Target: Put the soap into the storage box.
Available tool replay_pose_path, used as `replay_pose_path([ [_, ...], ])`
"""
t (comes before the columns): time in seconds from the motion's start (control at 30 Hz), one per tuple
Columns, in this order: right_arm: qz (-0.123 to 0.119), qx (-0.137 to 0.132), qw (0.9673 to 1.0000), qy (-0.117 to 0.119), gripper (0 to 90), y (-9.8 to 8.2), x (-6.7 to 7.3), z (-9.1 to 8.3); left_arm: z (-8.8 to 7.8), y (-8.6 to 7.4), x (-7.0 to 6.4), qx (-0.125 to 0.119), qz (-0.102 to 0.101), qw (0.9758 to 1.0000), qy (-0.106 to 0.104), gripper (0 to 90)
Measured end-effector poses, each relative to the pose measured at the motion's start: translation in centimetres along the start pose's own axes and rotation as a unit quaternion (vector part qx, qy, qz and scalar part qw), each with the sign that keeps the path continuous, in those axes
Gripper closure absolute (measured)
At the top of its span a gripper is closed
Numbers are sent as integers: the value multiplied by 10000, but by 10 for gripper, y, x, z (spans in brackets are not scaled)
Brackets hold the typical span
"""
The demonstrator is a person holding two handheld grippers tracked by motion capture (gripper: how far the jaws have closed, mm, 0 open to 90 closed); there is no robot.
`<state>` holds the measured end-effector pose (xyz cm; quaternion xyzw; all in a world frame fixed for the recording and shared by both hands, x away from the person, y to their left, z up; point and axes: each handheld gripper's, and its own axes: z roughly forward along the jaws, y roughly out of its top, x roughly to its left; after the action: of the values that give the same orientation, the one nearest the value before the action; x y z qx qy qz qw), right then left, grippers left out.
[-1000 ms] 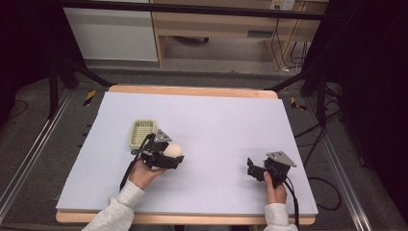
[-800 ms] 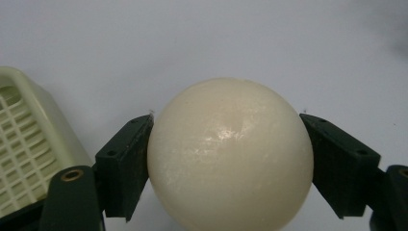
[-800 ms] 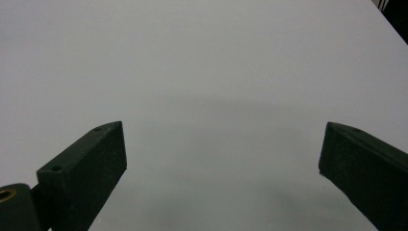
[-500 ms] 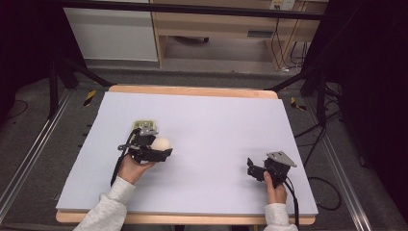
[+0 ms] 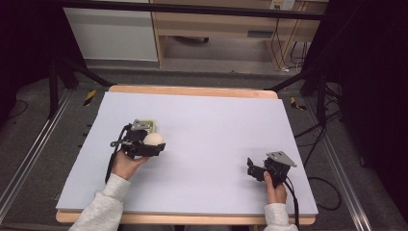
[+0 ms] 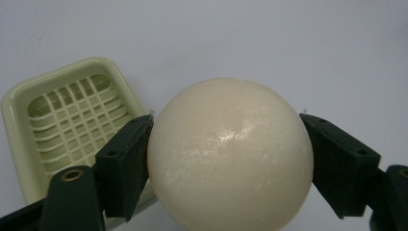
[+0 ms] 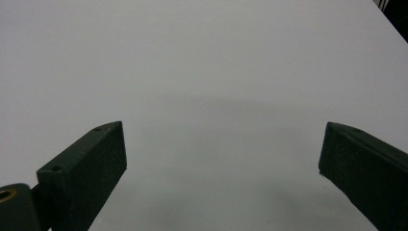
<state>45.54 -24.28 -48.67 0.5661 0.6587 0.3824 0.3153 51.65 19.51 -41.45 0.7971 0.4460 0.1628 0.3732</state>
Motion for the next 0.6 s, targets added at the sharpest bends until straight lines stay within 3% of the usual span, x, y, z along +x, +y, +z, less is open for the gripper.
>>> replay_pose_path([
  [0.6, -3, 5, 10000, 9, 31, 0, 0, 0, 1, 1, 26, 50, -176, 9995, 244, 224],
])
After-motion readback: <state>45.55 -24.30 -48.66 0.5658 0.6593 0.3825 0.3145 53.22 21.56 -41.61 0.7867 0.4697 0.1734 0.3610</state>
